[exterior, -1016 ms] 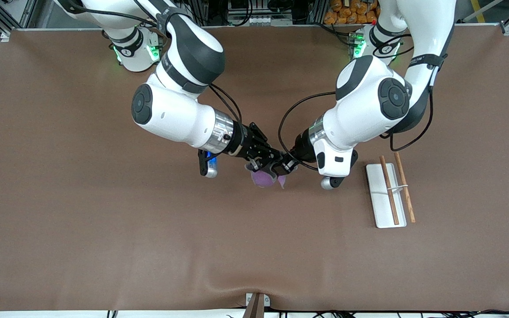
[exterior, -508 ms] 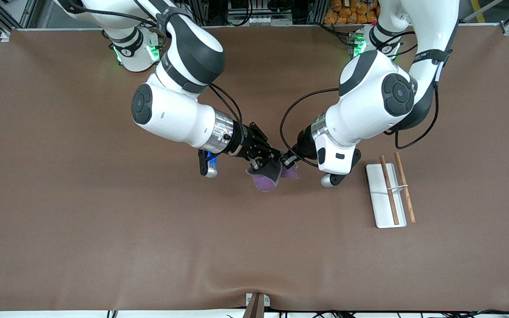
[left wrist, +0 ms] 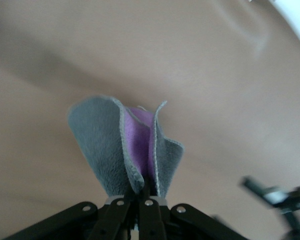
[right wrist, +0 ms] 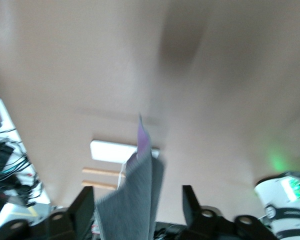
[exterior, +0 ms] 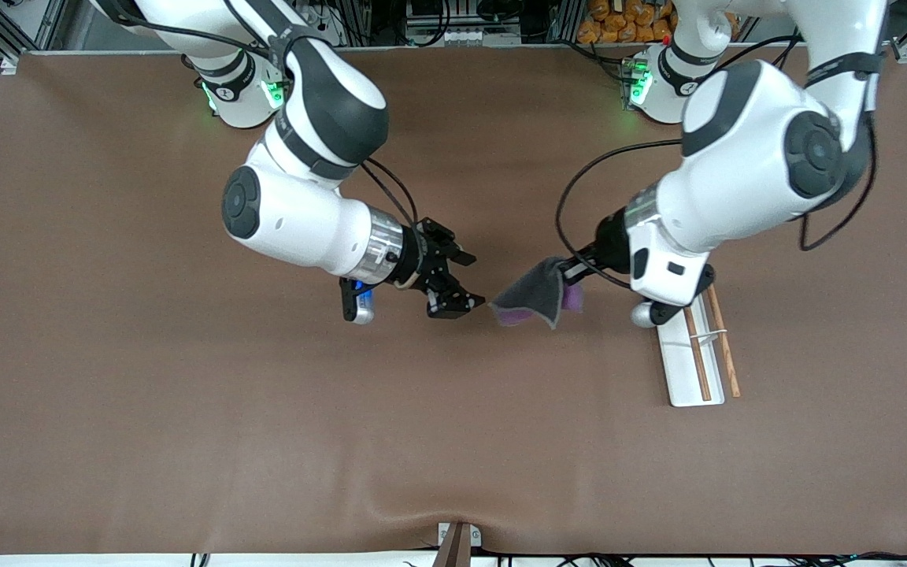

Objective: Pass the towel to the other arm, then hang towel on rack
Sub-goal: 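Open the right gripper and withdraw it while the left gripper holds towel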

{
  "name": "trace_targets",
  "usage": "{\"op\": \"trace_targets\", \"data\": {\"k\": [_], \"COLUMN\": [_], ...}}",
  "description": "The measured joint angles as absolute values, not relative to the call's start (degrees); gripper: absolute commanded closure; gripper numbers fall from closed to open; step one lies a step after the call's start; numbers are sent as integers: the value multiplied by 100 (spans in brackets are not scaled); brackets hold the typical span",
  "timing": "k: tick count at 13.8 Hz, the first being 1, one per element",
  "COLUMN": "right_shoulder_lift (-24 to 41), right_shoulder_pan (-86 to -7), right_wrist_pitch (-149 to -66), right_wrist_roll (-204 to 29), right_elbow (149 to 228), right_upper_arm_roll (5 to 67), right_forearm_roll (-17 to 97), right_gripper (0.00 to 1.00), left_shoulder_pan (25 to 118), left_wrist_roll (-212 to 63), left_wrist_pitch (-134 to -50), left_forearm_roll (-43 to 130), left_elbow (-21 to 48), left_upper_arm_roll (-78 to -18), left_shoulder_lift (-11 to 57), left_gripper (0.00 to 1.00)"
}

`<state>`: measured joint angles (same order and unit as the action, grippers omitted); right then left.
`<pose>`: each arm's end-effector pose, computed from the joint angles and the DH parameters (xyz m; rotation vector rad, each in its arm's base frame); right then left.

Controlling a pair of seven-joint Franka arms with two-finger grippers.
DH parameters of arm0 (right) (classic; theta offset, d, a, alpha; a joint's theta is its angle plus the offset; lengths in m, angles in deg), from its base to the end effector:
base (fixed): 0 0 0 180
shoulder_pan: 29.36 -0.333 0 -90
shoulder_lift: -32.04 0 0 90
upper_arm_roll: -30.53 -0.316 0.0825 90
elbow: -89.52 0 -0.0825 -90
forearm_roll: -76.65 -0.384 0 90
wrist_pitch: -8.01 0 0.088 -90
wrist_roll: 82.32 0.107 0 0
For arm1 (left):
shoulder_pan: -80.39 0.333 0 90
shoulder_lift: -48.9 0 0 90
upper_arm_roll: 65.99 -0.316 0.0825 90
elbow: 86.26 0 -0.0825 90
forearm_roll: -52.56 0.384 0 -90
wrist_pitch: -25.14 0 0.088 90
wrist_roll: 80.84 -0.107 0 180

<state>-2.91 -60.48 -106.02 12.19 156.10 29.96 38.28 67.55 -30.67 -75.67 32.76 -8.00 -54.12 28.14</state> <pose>0.6219 0.4265 0.4767 -2.0518 1.5793 0.6446 0.6078 -0.2874 0.5279 2.6809 0.7105 -0.3104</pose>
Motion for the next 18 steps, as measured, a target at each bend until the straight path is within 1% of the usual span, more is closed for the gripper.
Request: {"op": "trace_targets", "data": {"k": [3,6,8,14,18], "right_shoulder_lift": [-258,-196,-102,239,724], "right_shoulder_pan": [-5479,-4645,-4187,-3318,-2954], "right_wrist_pitch": [-9580,-8748,-8280,-7358,-6807], "right_wrist_roll": [194,-1126,-2076,-4782,-6224], "right_elbow": [15593,15560,15536,15518,15498], "right_upper_arm_roll": [3036,3055,3053,3050,3051], "right_forearm_roll": [3884,3888,4099,5413,6221], "right_gripper": [0,0,0,0,0], "left_shoulder_pan": [7044,7207,7225,7479,7643], "left_wrist_roll": [-3991,-4604,-4721,-4725,-4725], "left_wrist_pitch": [-7092,-7039,-7039,-7197,-7304], "left_forearm_roll": [3304,3837,4164,4268,4270], "left_elbow": [-742,-592,-463,120,412], "left_upper_arm_roll": [-5428,-5431,-5431,-5434,-5438], "left_shoulder_lift": [2793,2754,2746,2712,2708], "left_gripper": [100,100,100,100,100]}}
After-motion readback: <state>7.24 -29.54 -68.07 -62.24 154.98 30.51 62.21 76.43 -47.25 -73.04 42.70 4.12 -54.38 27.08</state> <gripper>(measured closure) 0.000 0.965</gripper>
